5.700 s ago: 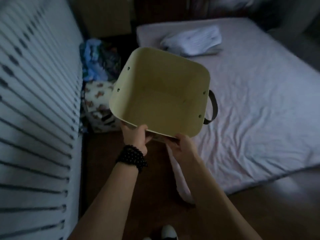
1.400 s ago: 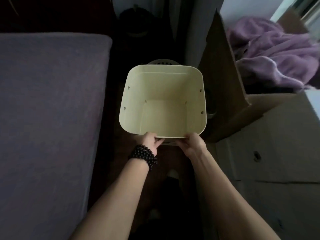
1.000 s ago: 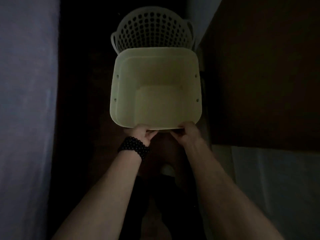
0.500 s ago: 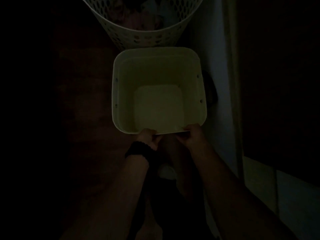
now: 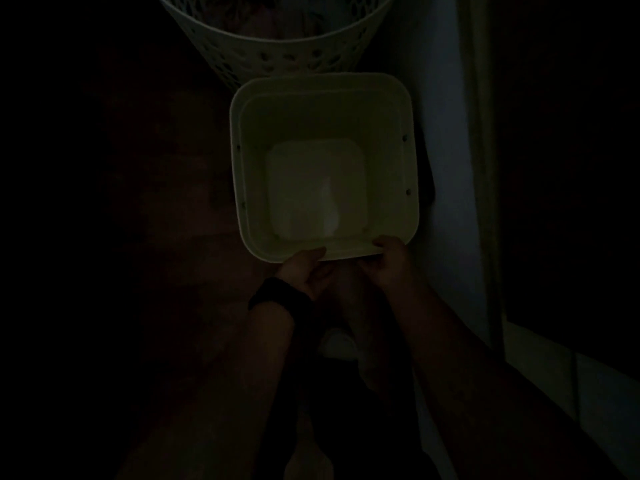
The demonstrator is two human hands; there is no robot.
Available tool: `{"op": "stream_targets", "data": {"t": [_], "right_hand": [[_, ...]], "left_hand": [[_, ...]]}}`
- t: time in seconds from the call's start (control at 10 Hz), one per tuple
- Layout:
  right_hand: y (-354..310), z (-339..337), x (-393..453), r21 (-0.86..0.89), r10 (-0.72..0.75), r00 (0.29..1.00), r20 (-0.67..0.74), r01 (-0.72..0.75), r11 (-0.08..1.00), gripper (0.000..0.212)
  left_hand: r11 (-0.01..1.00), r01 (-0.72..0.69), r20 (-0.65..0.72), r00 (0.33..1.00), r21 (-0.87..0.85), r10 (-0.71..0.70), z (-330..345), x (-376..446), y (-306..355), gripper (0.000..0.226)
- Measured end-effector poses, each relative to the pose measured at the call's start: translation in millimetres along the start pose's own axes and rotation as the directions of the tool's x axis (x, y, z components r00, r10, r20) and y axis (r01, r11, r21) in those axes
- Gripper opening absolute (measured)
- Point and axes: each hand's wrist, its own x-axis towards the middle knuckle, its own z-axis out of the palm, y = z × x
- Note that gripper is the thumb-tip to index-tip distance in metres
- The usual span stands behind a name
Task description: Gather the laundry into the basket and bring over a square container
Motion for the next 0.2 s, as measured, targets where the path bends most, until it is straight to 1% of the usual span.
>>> {"op": "stream_targets", "data": {"t": [0.1, 0.2], "right_hand": [[2.1, 0.2, -47.5, -0.025, -0.079, 0.996, 0.049, 0.08, 0.996, 0.033], [-11.8, 2.9, -108.6, -0.071, -0.042, 0.984, 0.175, 0.055, 0.996, 0.019]], "left_hand": [[1.0, 0.007, 0.018, 1.0, 0.013, -0.007, -3.8, -38.0, 7.9, 0.01], [0.998, -0.053, 0.032, 0.998, 0.041, 0.052, -1.7, -89.6, 26.1, 0.017]]}}
